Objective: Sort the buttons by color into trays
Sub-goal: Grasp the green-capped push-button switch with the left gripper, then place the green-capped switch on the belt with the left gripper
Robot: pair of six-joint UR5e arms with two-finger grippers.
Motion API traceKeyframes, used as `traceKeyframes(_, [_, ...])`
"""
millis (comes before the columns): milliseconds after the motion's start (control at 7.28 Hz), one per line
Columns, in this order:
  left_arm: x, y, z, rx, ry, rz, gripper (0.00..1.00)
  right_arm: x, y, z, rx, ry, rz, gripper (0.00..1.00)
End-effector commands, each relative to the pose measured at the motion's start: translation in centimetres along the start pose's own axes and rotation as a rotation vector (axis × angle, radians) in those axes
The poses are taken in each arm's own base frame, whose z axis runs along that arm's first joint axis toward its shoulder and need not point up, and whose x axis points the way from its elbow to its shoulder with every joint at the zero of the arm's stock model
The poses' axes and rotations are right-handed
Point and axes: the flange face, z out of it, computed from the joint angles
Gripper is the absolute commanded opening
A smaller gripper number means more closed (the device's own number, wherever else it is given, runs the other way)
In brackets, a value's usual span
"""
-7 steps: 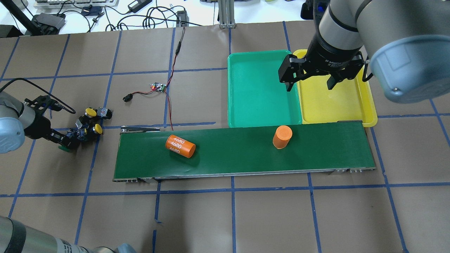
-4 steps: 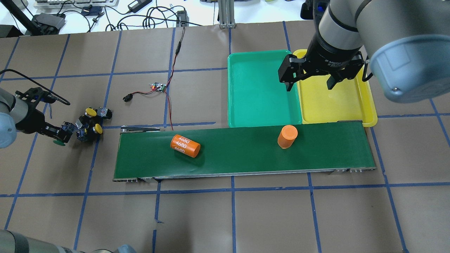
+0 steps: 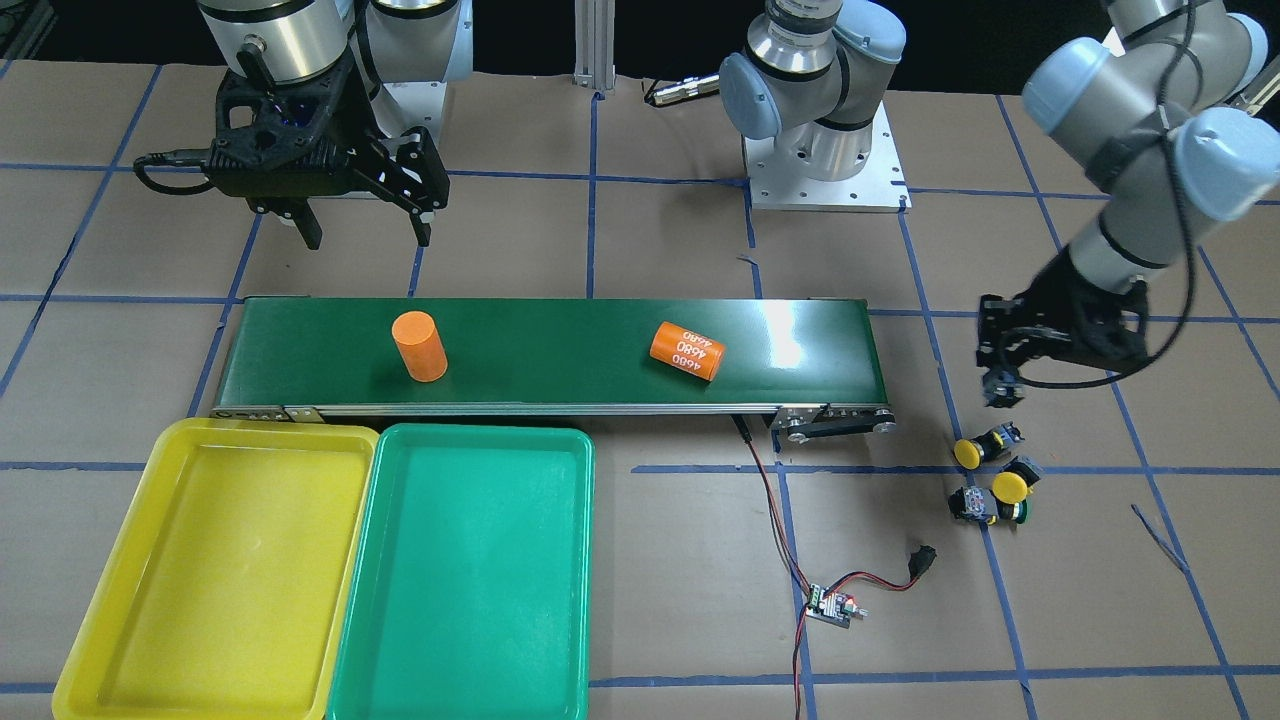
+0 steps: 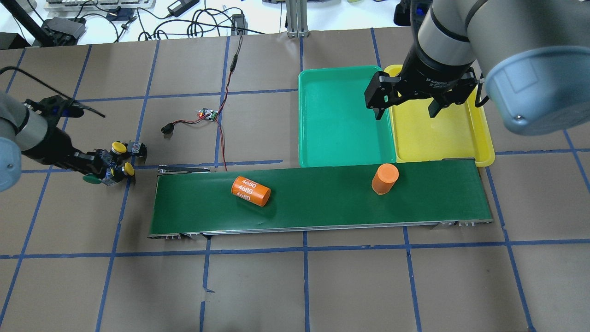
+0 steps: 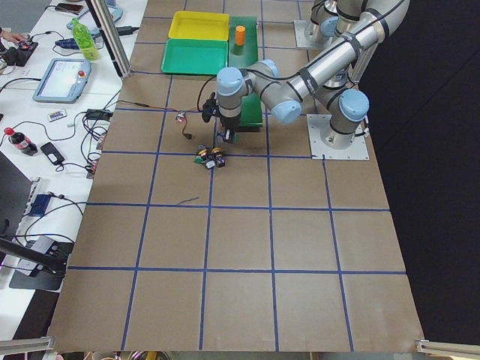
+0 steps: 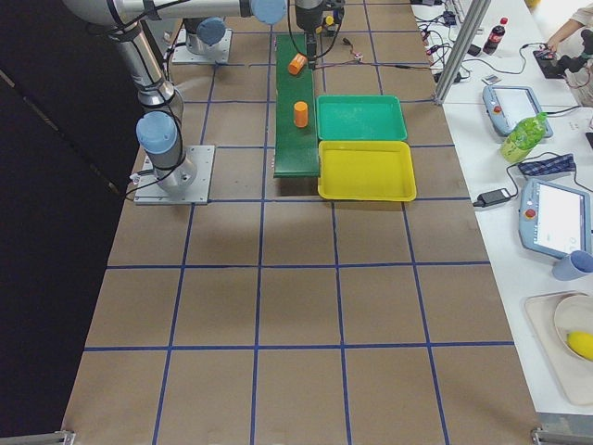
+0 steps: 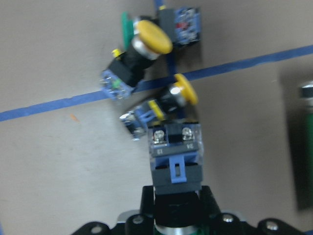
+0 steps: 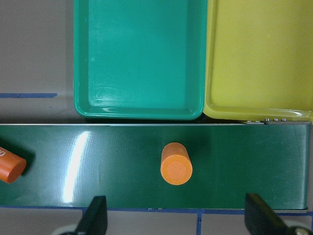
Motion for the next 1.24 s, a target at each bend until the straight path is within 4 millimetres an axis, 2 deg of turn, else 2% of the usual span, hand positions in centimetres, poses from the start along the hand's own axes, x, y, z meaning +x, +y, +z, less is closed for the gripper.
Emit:
traceKeyframes(0, [7.5, 1.7, 2.4, -0.045, 0.032, -0.057, 0.0, 0.1, 0.0, 0.0, 0.0, 0.0, 0.002, 1.0])
traceKeyframes(137, [9.0, 1.6, 2.6, -0.038, 0.063, -0.1, 0.0, 0.0, 0.0, 0.0, 0.0, 0.0, 0.0, 1.0])
traceKeyframes(550, [11.0, 1.6, 4.4, -0.06, 0.072, -0.078, 0.0, 0.0, 0.0, 0.1, -0.002, 0.0, 0.0, 1.0])
traceKeyframes(687, [11.3, 2.1, 5.0, -0.073, 0.077, -0.076, 0.1, 0.1, 0.0, 0.0, 0.0, 0.0, 0.002, 1.0])
traceKeyframes(824, [11.3, 2.3, 5.0, -0.074, 0.076, -0.076, 0.73, 0.0, 0.0, 0.0, 0.0, 0.0, 0.0, 1.0])
traceKeyframes(962, [11.3, 2.4, 4.8, -0.072, 0.068, -0.076, 1.0, 0.0, 0.0, 0.0, 0.0, 0.0, 0.0, 1.0])
traceKeyframes(1099, [11.3, 2.4, 4.4, -0.061, 0.066, -0.076, 1.0, 0.0, 0.0, 0.0, 0.0, 0.0, 0.0, 1.0])
